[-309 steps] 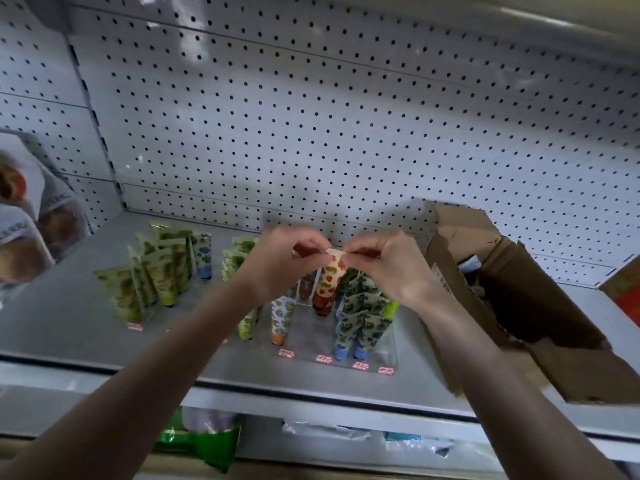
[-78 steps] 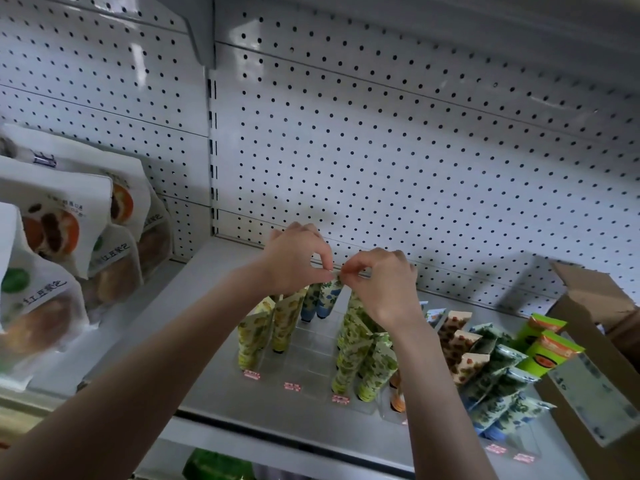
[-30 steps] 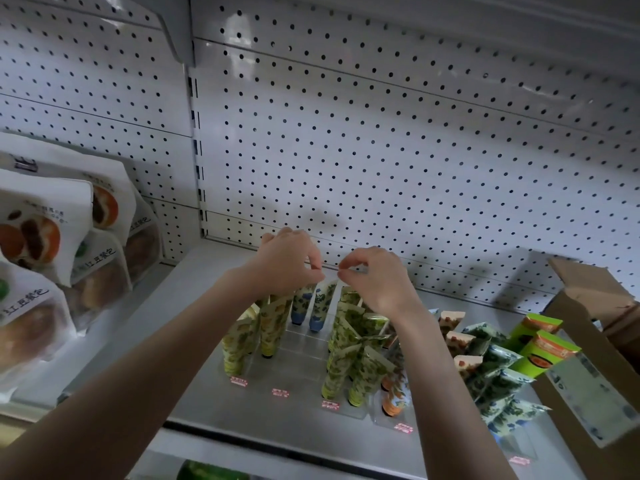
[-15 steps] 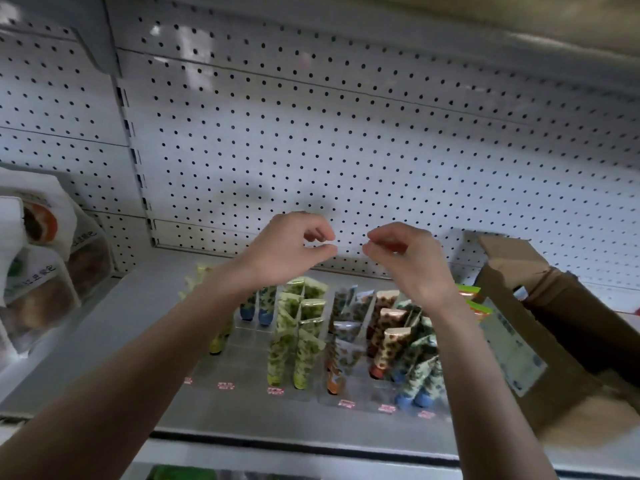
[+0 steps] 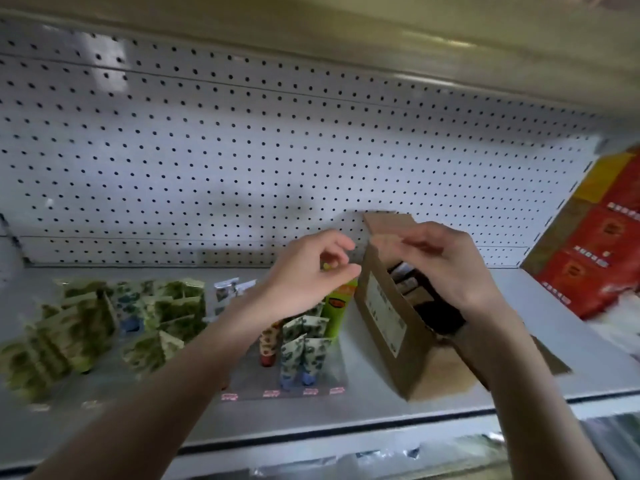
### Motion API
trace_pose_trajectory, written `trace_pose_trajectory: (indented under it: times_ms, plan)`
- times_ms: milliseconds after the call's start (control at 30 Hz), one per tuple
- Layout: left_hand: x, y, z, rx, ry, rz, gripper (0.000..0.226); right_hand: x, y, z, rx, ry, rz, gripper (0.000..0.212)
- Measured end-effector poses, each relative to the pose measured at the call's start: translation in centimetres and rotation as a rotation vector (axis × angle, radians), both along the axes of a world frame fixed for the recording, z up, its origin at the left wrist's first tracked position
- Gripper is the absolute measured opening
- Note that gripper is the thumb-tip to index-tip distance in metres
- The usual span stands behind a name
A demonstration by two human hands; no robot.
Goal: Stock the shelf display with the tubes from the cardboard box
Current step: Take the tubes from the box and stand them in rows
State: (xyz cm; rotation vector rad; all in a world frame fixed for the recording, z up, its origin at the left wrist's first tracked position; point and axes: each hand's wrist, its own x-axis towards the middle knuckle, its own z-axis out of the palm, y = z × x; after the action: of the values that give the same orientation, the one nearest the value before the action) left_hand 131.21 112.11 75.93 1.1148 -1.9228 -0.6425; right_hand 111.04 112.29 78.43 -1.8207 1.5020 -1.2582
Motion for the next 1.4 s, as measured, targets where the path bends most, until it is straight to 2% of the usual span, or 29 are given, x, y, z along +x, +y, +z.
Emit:
trace_pose_trajectory:
  times_ms: [167, 467, 533, 633, 767, 867, 967, 1067, 1133, 1233, 1400]
  plan:
    - [-5.0, 0.0, -0.6, 0.022, 0.015, -0.025, 0.026, -5.6, -0.2, -0.2, 0.031, 0.073, -0.024, 0.013]
    - [-9.3, -0.3, -1.8, -0.010, 0.028, 0.076, 0.022, -9.3, -4.5, -1.2, 0.268, 0.125, 0.082, 0.011]
    - [-9.4, -0.4, -1.8, -0.005, 0.050, 0.120, 0.020, -9.6, -5.5, -1.4, 0.297, 0.198, 0.107, 0.005]
    - [-9.2, -0.4, -1.6, 0.012, 0.044, 0.188, 0.018, -9.8, -7.2, -2.0, 0.349, 0.317, 0.154, 0.009]
    - [-8.9, -0.6, -1.3, 0.034, 0.015, 0.242, 0.018, -9.8, -9.6, -3.4, 0.379, 0.596, 0.160, 0.015]
    - [-8.6, -0.9, -1.2, 0.046, 0.037, 0.259, 0.016, -9.4, -10.3, -3.8, 0.426, 0.733, 0.139, 0.018]
    - [-8.4, -1.1, -1.0, 0.059, 0.056, 0.261, 0.016, -9.0, -10.3, -3.9, 0.490, 0.743, 0.180, 0.026]
    - [-8.3, -1.2, -0.9, 0.055, 0.061, 0.270, 0.018, -8.8, -10.6, -4.2, 0.524, 0.730, 0.232, 0.020]
    - [-8.2, -1.3, -0.9, 0.061, 0.065, 0.274, 0.018, -8.7, -10.8, -4.1, 0.534, 0.730, 0.220, 0.013]
    - [-8.1, -1.4, -0.9, 0.060, 0.059, 0.273, 0.018, -8.9, -11.3, -4.4, 0.581, 0.750, 0.170, 0.024]
    - [-7.9, -1.4, -1.2, 0.060, 0.038, 0.282, 0.017, -9.0, -11.4, -5.0, 0.568, 0.813, 0.141, 0.021]
